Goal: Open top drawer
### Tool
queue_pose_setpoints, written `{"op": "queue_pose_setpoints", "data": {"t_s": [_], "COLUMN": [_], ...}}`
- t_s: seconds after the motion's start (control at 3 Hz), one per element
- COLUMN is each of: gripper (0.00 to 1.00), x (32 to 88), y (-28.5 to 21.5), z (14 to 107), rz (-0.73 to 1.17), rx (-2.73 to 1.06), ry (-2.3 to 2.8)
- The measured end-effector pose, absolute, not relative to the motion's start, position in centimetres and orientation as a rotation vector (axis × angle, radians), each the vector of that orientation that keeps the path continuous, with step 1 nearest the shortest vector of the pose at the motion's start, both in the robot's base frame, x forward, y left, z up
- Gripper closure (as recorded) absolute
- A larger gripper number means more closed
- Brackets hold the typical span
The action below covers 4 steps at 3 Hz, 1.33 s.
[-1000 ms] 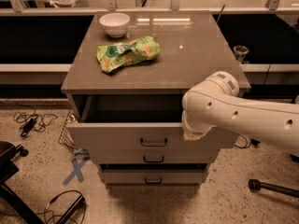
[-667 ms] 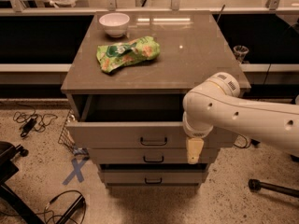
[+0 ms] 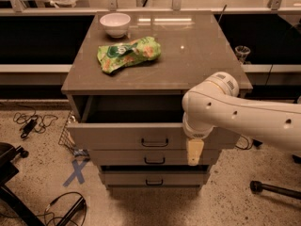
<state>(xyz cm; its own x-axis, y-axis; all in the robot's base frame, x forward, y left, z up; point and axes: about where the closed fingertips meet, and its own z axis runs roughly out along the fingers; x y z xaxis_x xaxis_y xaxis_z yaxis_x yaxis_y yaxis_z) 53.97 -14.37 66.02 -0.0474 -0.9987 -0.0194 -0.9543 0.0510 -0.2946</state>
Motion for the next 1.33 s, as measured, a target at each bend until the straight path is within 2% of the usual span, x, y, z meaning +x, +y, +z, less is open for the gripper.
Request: {"op": "queue_pose_setpoints", "data": {"t_s": [0.33,0.67,1.33], "gripper": [0.18,0.49,0.95], "x": [51.9,47.9,47.9], "y": [-14.1,-13.9,-13.9], "z": [64.9,64.7,65.4], "rz": [-0.239,-0.196,-0.195], "rx": [-2.02,-2.015,-2.015], "ry": [2.197,2.297,2.298]}}
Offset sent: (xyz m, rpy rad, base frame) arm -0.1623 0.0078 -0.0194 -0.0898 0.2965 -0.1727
